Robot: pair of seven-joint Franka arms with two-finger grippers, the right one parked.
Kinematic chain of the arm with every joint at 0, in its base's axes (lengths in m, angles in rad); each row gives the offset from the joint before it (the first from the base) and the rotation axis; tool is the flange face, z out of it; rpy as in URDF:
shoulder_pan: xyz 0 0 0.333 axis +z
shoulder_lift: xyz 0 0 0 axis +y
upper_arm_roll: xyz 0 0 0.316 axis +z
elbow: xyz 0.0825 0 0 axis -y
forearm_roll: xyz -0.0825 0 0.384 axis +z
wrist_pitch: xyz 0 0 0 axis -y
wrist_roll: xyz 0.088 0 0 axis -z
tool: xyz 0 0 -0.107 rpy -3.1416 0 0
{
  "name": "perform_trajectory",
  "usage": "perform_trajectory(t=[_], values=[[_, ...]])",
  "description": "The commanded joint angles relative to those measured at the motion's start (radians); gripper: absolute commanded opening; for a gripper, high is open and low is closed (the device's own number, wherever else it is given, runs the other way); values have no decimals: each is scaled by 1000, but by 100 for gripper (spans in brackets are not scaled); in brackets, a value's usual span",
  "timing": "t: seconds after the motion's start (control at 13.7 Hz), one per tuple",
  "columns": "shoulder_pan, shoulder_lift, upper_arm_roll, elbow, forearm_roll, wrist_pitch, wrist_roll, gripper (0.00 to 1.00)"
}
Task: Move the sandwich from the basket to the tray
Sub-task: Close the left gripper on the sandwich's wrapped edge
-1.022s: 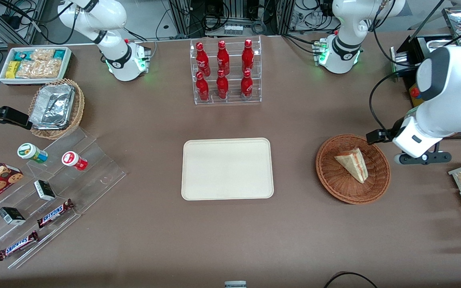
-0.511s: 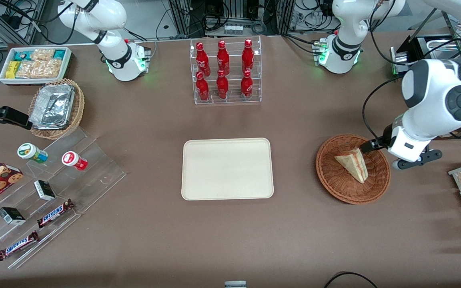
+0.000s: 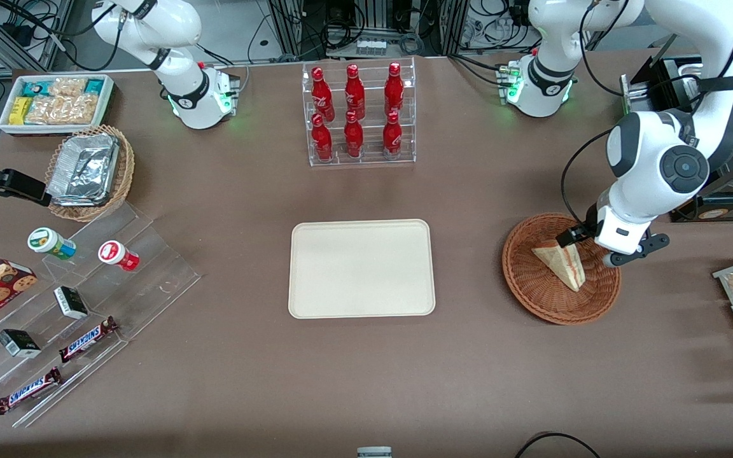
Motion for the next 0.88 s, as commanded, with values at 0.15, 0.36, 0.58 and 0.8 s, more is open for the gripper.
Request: perform_trajectory(t=[0.15,0.36,0.58,0.8], values=[[0,-2,-1,-55,5,102,-90,100],[-2,35,-1,-59,5,140,-102,100],[-2,70,-1,-57,5,174,-103,100],[-4,102,0,-57,6,205,-102,100]])
